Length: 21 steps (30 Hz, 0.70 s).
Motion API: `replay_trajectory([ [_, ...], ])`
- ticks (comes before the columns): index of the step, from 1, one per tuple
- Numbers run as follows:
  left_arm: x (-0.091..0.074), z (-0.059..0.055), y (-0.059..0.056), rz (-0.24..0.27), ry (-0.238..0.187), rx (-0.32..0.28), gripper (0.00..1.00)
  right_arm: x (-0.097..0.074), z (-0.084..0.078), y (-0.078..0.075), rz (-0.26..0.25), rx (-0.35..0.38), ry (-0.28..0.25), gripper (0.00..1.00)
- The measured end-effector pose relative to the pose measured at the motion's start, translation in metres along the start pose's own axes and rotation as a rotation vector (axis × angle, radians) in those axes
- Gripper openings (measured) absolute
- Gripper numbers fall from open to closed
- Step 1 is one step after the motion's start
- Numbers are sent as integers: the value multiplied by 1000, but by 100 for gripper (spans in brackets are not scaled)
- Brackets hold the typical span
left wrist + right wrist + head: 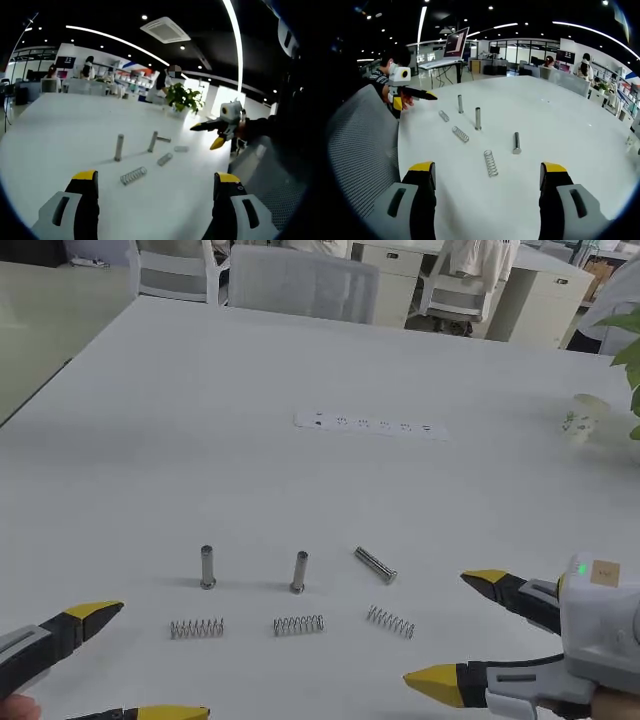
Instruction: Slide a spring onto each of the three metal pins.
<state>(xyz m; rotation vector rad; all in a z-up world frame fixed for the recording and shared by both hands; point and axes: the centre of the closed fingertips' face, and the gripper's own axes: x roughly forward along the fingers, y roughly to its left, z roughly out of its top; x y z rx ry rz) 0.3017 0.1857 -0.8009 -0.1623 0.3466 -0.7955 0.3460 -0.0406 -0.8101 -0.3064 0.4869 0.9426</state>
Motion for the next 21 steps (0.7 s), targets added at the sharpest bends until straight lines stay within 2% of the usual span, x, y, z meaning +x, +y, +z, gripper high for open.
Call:
replay_trajectory([
  [21, 0, 1, 0, -2, 1, 1, 92, 1, -1, 0, 1, 2, 8, 85],
])
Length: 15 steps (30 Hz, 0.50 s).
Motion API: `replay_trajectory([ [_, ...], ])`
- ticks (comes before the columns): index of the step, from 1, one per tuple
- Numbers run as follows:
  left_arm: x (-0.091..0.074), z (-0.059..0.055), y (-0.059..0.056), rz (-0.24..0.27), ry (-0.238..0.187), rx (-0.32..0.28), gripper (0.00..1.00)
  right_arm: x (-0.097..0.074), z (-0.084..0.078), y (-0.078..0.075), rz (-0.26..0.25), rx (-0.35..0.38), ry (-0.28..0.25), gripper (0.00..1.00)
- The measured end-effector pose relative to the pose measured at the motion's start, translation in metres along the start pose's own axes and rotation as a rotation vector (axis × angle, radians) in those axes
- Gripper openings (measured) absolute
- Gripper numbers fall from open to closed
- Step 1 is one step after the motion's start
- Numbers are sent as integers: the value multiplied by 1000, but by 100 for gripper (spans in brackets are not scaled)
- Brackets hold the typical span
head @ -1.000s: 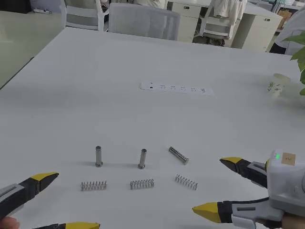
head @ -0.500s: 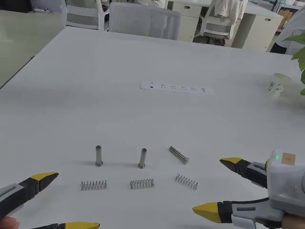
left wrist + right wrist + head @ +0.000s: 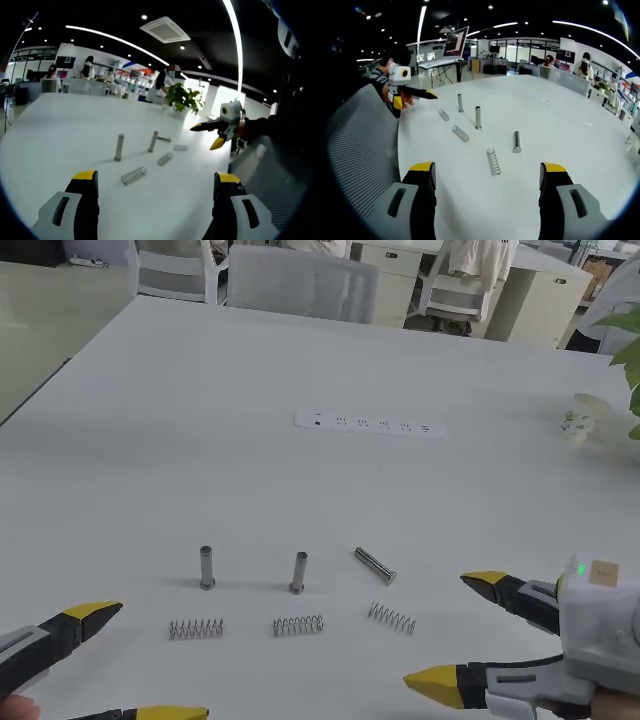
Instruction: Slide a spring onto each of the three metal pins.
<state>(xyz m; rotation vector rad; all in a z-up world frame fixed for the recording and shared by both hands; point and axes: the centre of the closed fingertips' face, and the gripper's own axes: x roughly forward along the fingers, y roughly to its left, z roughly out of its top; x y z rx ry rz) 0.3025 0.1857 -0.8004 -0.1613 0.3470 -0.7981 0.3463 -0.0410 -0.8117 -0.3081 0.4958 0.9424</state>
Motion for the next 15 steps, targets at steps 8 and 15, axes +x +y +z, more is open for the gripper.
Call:
replay_trajectory([
  [8, 0, 1, 1, 2, 4, 8, 92, 1, 1, -1, 2, 0, -1, 85],
  [15, 2, 8, -4, -11, 28, 80, 93, 3, 17, -6, 0, -35, -2, 84],
])
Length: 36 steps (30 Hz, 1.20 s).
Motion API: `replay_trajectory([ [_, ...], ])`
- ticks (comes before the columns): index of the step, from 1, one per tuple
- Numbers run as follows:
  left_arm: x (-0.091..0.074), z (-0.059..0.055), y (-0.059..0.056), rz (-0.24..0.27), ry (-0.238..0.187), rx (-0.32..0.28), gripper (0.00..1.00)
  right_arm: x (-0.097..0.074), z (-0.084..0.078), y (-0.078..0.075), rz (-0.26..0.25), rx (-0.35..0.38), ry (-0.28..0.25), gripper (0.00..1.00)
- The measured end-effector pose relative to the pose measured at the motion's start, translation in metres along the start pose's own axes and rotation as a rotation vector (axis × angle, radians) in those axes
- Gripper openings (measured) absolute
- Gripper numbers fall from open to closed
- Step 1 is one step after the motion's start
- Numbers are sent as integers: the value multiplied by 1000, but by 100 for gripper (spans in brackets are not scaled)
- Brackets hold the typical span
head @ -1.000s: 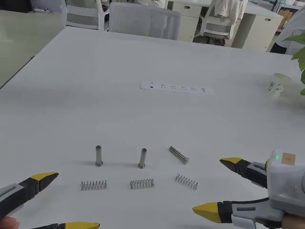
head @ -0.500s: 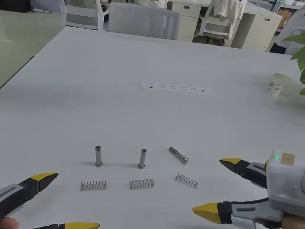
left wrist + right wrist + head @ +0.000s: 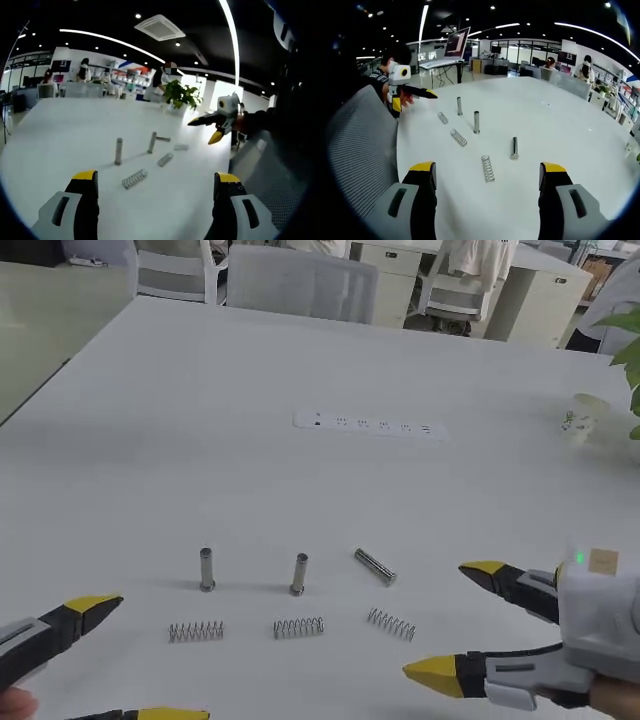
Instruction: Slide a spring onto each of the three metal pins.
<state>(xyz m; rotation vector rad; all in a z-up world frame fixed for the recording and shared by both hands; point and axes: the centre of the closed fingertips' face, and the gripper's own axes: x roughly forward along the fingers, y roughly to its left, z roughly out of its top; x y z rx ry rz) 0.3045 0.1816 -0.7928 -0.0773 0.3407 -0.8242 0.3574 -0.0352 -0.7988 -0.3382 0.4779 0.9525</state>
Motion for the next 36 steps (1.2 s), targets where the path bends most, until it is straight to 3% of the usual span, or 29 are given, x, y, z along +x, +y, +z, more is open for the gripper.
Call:
replay_trajectory([
  [9, 8, -1, -15, -41, 63, 133, 93, 16, 26, -13, 13, -62, 8, 84],
  [21, 9, -2, -17, -38, 86, 189, 92, 50, 59, -39, 29, -118, 31, 78],
  [26, 8, -2, -16, -31, 90, 199, 92, 69, 53, -43, 51, -100, 120, 69],
  [36, 7, -1, -13, -15, 96, 209, 92, 88, 32, -57, 29, -80, 267, 55],
])
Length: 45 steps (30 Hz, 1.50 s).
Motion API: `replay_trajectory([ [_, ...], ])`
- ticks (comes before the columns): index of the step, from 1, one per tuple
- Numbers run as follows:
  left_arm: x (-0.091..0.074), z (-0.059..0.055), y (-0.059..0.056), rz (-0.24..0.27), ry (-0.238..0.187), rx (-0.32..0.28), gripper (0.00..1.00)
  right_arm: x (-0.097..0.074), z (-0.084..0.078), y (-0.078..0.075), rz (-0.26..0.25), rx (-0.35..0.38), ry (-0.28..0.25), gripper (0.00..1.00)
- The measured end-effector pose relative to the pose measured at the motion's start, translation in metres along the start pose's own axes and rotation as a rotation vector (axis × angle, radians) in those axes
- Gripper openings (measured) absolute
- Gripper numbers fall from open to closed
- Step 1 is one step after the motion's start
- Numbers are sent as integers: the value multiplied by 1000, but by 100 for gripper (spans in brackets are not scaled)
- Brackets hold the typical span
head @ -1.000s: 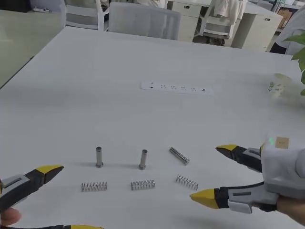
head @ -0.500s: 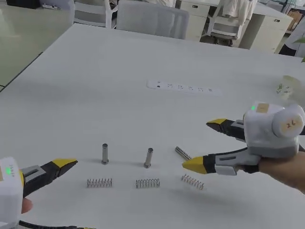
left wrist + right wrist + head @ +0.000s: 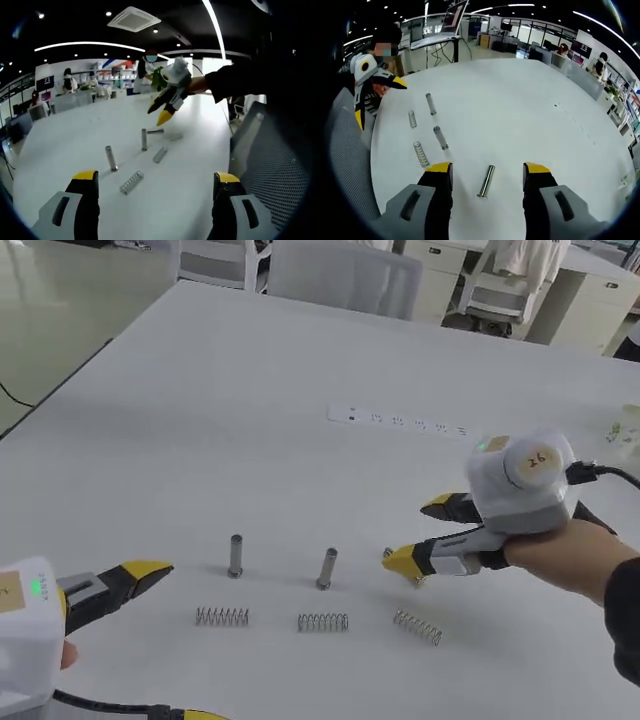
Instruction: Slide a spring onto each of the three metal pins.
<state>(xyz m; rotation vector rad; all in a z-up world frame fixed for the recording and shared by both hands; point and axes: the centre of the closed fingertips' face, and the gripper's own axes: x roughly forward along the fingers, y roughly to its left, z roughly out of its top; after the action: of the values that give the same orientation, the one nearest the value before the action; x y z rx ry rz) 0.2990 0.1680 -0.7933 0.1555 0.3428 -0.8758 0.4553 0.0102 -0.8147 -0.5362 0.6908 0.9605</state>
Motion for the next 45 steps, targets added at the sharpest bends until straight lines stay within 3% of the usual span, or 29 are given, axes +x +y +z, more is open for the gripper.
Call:
replay_trajectory([
  [5, 0, 0, -1, 2, 1, 0, 91, 7, -10, -4, 1, 13, 63, 45],
  [26, 0, -2, 1, 11, 5, -7, 89, 35, -25, -6, -9, 26, 204, 20],
  [45, -2, -2, 3, 16, 5, -9, 89, 43, -30, -7, -11, 62, 265, 7],
])
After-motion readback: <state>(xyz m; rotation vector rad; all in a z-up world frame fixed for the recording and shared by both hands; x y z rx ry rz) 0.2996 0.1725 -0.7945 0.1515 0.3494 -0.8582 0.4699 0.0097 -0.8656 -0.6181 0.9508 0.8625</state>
